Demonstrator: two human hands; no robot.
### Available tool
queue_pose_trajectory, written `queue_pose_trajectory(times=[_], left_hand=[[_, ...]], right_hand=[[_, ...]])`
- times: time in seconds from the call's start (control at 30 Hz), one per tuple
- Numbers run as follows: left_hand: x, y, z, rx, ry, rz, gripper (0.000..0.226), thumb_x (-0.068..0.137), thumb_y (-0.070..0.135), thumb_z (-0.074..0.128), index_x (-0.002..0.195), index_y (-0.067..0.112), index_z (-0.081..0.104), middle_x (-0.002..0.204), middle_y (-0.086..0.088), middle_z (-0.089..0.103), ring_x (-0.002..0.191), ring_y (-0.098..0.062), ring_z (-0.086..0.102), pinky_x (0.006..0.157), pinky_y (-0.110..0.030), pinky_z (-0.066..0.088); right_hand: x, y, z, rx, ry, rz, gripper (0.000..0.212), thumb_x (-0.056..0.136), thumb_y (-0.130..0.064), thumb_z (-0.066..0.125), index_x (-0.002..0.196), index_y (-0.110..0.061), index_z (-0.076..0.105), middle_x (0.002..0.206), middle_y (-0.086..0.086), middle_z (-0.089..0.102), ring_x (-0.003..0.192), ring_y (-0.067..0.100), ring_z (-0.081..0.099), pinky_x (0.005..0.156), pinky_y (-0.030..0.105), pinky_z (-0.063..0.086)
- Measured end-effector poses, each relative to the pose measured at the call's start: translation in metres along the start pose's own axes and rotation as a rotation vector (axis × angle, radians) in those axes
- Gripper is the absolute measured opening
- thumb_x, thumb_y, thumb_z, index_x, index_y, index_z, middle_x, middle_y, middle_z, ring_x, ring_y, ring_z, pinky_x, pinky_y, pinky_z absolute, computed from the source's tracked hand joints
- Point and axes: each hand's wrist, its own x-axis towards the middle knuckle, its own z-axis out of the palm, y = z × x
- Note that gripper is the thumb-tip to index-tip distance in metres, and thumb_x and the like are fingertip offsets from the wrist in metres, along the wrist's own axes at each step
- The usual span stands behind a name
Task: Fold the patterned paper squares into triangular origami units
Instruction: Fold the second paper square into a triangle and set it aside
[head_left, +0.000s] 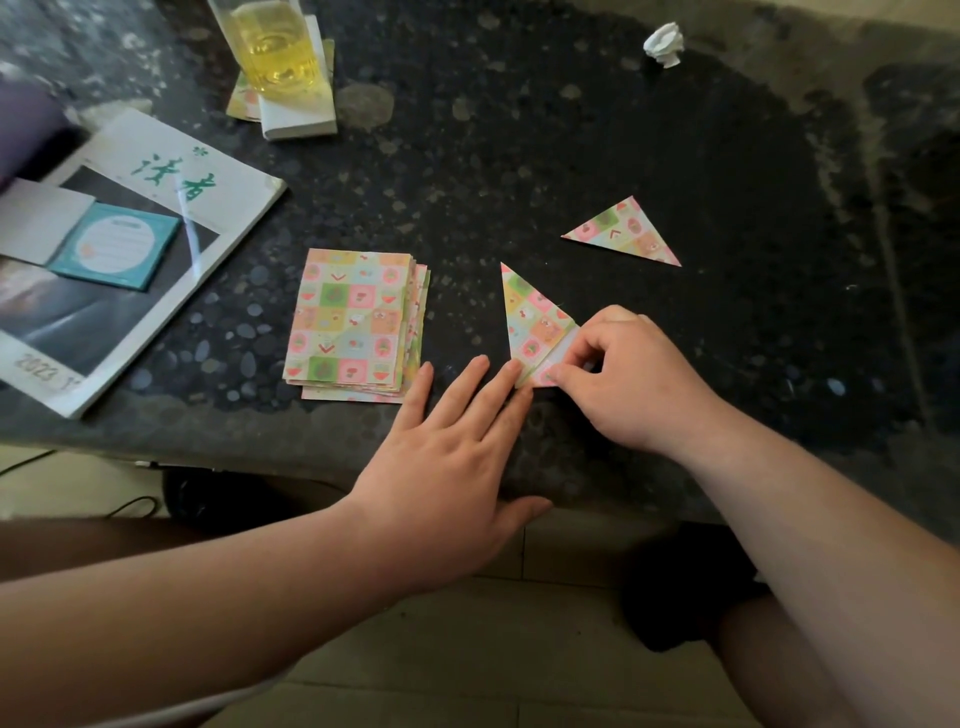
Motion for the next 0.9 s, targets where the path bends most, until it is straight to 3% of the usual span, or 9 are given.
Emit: queue_pose_trajectory(times=[0.17,0.53,0.9], left_hand=[[0.0024,0.0012,-0.0027,-0.011,-0.01,-0.021,0.091,0.091,0.076,0.027,0.159,0.015,0.03,0.166,-0.003,0.028,0.155,-0.026,0.019,0.122,-0.06,0.021],[0.0022,0.0021,-0.0028,-0.008,-0.043,-0.026,0.094,0.091,0.078,0.021,0.163,0.017,0.018,0.17,-0.001,0.014,0.157,-0.023,0.005,0.124,-0.059,0.012],[0.0015,0.0038,-0.0025,-0.004,-0.032,-0.021,0.092,0.091,0.076,0.025,0.16,0.014,0.029,0.167,-0.005,0.025,0.156,-0.027,0.016,0.121,-0.061,0.021]], right_hand=[[-0.0004,-0.0011,-0.0002,-0.003,-0.003,0.002,0.025,0.092,-0.036,0.075,0.071,-0.029,0.064,0.107,-0.01,0.055,0.112,0.014,0.051,0.098,0.043,0.051],[-0.0008,0.0007,0.0035,0.012,0.031,0.0,0.023,0.092,-0.036,0.073,0.073,-0.029,0.063,0.102,-0.013,0.054,0.109,0.013,0.051,0.1,0.044,0.049],[0.0001,0.0002,0.0035,0.0,0.027,0.007,0.022,0.093,-0.035,0.073,0.074,-0.028,0.064,0.105,-0.012,0.055,0.11,0.013,0.051,0.1,0.044,0.05]])
